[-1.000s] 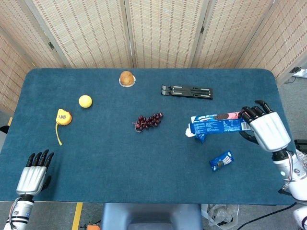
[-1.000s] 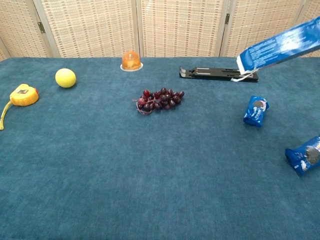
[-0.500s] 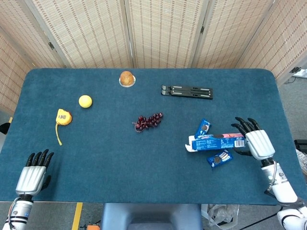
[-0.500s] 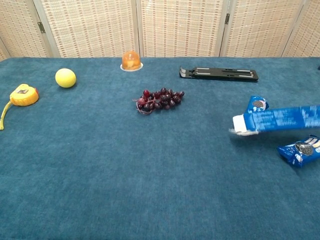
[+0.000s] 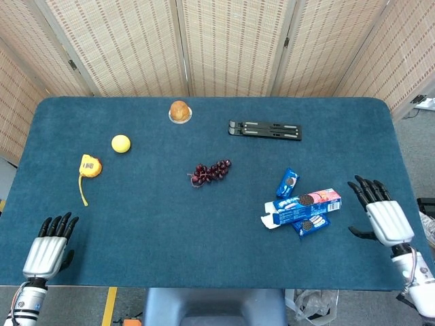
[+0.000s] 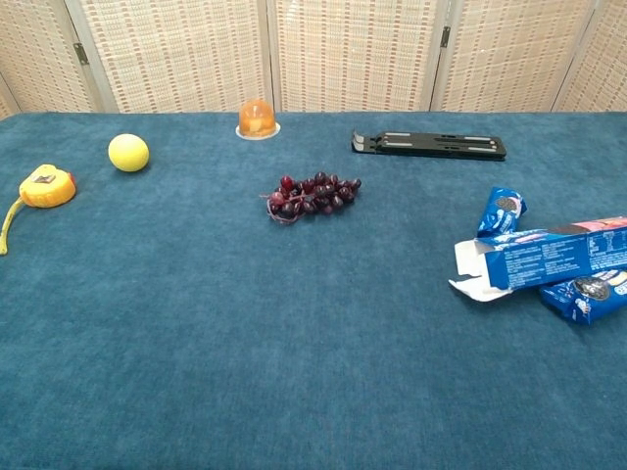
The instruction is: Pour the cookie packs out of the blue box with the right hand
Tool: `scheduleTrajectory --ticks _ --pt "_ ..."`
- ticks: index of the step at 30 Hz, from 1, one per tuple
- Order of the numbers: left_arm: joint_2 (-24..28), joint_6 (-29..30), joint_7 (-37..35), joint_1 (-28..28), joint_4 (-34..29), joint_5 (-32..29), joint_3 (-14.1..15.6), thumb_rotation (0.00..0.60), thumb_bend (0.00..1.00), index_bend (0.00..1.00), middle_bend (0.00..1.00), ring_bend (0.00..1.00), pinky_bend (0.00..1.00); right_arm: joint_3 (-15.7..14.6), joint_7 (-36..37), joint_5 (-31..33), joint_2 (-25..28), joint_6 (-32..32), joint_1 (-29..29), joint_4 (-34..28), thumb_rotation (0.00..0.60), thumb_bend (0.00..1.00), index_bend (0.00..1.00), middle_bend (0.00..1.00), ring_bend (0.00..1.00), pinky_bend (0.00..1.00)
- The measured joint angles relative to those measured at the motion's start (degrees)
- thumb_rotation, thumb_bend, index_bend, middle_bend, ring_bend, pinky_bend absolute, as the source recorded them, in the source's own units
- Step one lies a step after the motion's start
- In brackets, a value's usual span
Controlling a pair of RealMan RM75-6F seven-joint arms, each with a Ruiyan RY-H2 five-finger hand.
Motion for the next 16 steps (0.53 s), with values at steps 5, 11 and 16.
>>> scheduleTrajectory --ticks 5,11,16 --pt "0.45 -0.43 -0.83 -0.11 0.0 0.16 0.09 0.6 0.47 0.0 0.0 0.02 0.0 -1.49 -2.33 -1.93 0.58 10.16 -6.7 -4.75 0.6 0.22 0.0 0.0 0.0 0.0" --pt "0.87 0.42 -1.55 0.23 -0.35 1.77 0.55 0.6 0.47 0.0 0.0 0.02 0.0 -1.98 -2.5 -4.34 -4.81 16.17 -11.31 0.5 0.6 0.22 0.0 0.0 0.0 0.0" --pt "0.99 0.89 -1.5 0.42 -0.34 1.9 0.42 0.6 0.47 0.0 0.0 0.02 0.0 -1.79 -1.05 -5.11 -6.25 15.5 -12.07 2.74 0.6 0.22 0.0 0.0 0.0 0.0"
